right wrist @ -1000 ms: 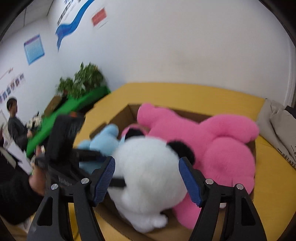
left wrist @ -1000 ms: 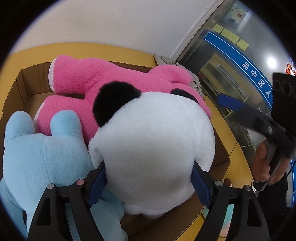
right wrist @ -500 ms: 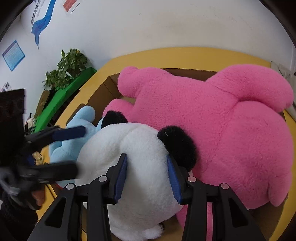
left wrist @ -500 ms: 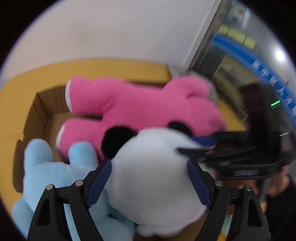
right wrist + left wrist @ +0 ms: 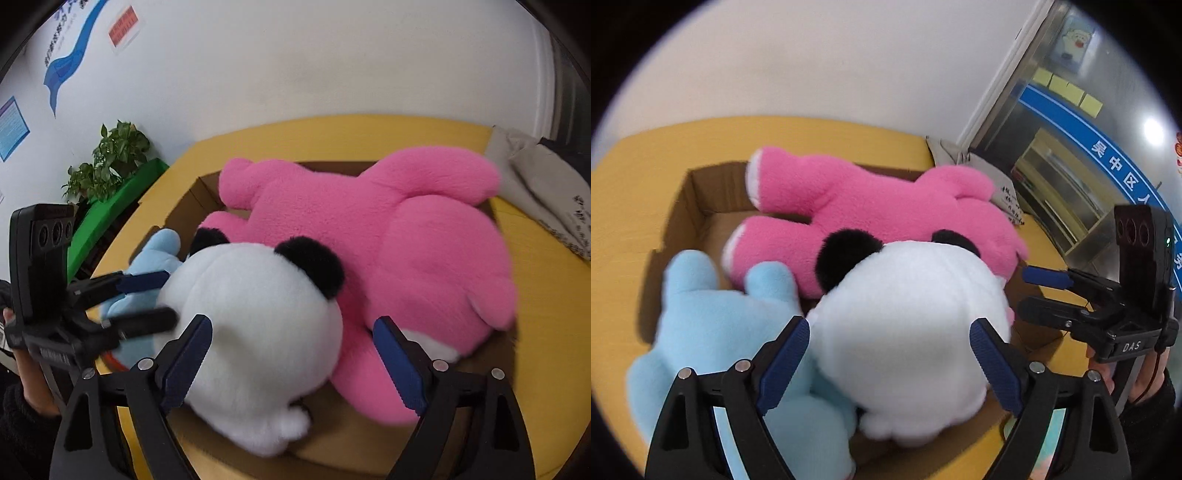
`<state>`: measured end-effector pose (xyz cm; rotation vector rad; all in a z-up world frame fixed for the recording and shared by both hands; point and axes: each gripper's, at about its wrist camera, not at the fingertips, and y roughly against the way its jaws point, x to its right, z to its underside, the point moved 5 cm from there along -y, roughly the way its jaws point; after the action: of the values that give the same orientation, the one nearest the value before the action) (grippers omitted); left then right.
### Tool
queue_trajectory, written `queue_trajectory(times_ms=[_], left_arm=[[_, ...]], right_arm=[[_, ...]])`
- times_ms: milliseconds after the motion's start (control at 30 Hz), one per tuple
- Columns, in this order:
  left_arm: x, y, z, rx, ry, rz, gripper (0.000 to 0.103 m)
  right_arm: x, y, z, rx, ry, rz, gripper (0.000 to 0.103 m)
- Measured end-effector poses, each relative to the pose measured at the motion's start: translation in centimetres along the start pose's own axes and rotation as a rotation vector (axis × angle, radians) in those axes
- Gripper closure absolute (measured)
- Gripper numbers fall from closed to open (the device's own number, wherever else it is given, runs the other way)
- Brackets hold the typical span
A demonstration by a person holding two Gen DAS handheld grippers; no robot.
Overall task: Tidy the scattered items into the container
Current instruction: 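Lower the panda into the box and open both grippers, then move both grippers to the teal-and-pink pig plush and close on it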
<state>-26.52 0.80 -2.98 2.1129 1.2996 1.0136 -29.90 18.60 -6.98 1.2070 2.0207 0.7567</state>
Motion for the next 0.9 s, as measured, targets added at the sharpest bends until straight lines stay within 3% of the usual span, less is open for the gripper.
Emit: queue_trajectory(times_ms=[67,167,333,533,700,800,900], left_arm=[[0.2,2.9,1.4,0.042,0.011,0.026,0.013],[-0.1,4.8,3.7,0.061,0.018,0.001,0.011],[-2.2,3.7,7.4,-0.004,0.052,-0.034,0.011],[-3.5,4.3,8.7,-0.01,0.062,-0.042,0.011],[-4.1,6.2,10.4,-0.013,0.05,-0.048,0.011],[-3.5,7.3,10.3,0.005,0.055,0.009,0.011],[-1.2,7.8,9.0,0.026,-0.008,0.063,0.011]], right_arm=[[0.1,2.2,1.5,0.018,0.02,0.042,0.005],[0.7,3.3,4.8,-0.008,0.06,0.108,0.003],[4.3,1.8,9.6,-0.128,-0.04,0.192,0.011],[4.0,2.4,10.6,-0.152,-0.055,0.19,0.012],[2.6,3.1,12.6,-0.182,-0.084,0.136,0.012],[1.7,3.3,13.1,-0.187,-0.038,0.117,0.013],[2.4,5.0,11.4,-0.096,-0.023,0.129,0.013]])
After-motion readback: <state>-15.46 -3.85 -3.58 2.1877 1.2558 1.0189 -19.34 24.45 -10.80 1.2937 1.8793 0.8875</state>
